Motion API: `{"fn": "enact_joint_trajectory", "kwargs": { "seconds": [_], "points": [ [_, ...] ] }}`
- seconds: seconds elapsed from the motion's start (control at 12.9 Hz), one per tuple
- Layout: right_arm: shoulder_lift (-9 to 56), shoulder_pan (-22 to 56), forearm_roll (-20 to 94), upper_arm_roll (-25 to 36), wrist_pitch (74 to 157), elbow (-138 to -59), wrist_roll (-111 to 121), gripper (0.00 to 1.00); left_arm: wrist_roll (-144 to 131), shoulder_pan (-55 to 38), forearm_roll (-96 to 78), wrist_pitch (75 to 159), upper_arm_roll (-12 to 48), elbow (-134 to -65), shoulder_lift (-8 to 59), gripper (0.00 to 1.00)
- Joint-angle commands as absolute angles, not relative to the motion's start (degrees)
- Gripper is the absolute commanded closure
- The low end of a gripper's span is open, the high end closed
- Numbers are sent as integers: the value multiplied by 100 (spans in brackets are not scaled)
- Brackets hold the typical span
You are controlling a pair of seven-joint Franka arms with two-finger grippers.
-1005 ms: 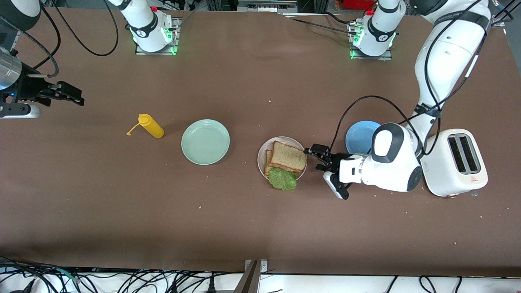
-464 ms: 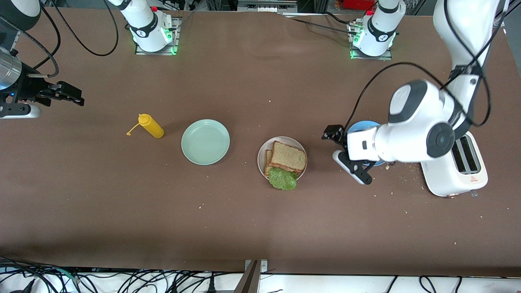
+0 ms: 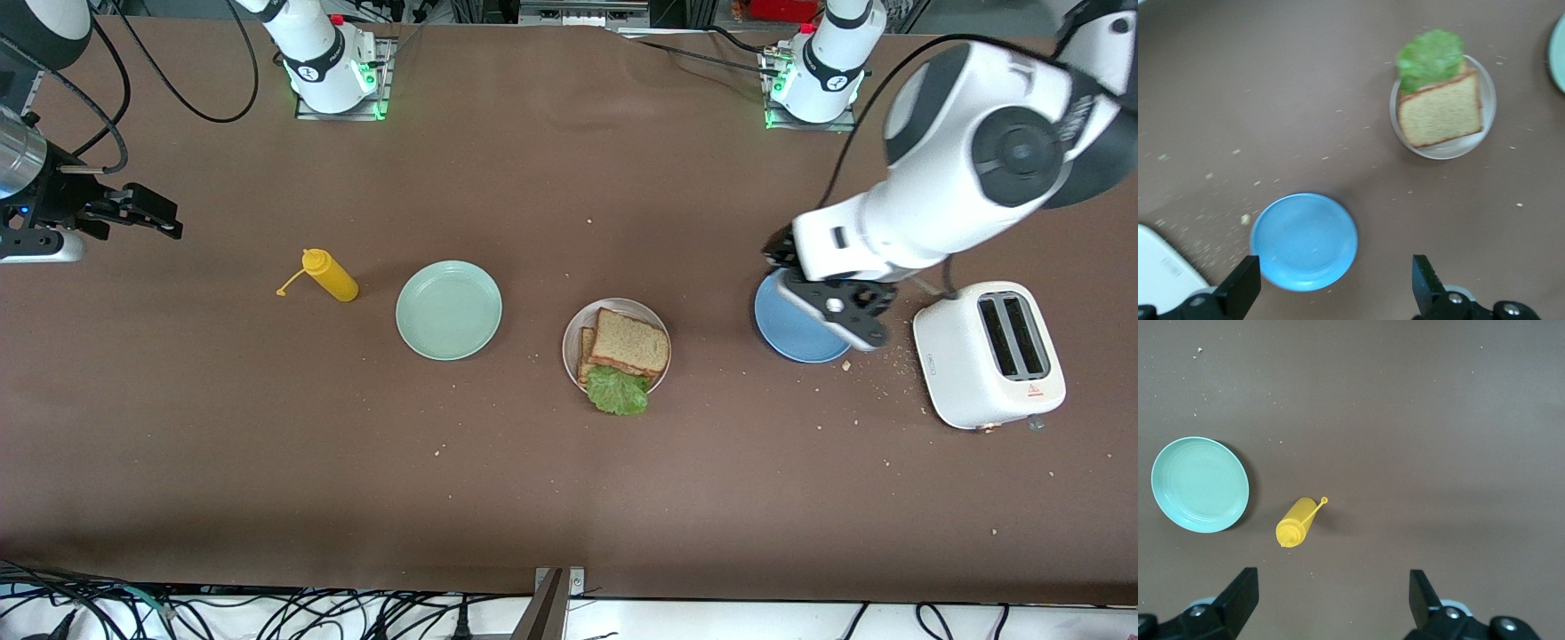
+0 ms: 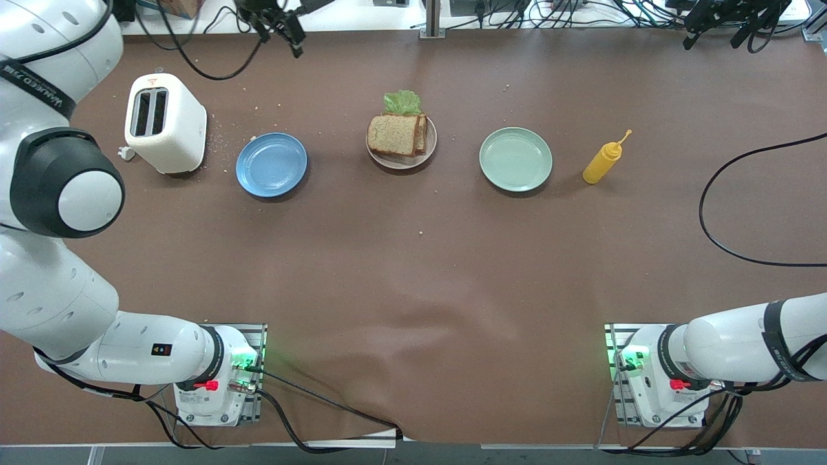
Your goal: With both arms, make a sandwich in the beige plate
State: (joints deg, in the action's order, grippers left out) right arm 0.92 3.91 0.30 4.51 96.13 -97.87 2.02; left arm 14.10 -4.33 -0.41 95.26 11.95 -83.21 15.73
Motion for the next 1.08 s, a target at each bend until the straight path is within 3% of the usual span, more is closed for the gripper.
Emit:
{"fn": "enact_joint_trajectory", "kwargs": {
  "seconds": [0.0,0.31,1.01],
  "points": [
    [0,378,62,439,9686,-9906,281,0,831,-799,70,9580,520,-9147,627,0],
    [0,378,70,448,9659,-9905,281,0,-886,-713,18,9580,510,-9483,18,0],
    [-9,378,62,439,9642,-9905,281,0,-826,-80,-176,9237,1011,-9616,-35,0]
  ]
}}
